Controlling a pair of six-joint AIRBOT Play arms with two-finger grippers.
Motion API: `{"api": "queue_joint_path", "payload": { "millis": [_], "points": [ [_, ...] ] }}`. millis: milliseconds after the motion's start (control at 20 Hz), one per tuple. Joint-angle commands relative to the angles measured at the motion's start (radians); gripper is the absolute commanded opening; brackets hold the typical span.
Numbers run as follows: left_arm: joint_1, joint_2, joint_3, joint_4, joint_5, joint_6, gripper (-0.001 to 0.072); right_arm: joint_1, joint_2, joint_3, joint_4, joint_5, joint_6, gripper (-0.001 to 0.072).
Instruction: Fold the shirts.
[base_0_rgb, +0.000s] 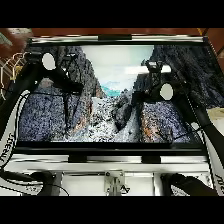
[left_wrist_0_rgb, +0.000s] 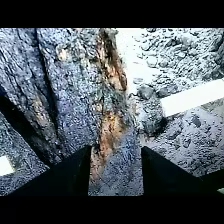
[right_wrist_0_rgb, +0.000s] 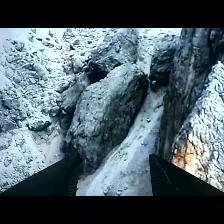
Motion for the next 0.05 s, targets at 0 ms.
{"api": "queue_joint_path", "payload": {
  "millis": [0],
  "points": [
    [-0.001, -0.001, 0.000, 0.000, 0.013, 0.007, 0.0400, 0.002, -0.001, 0.001, -0.002, -0.001, 0.001, 0.0558]
  ]
}}
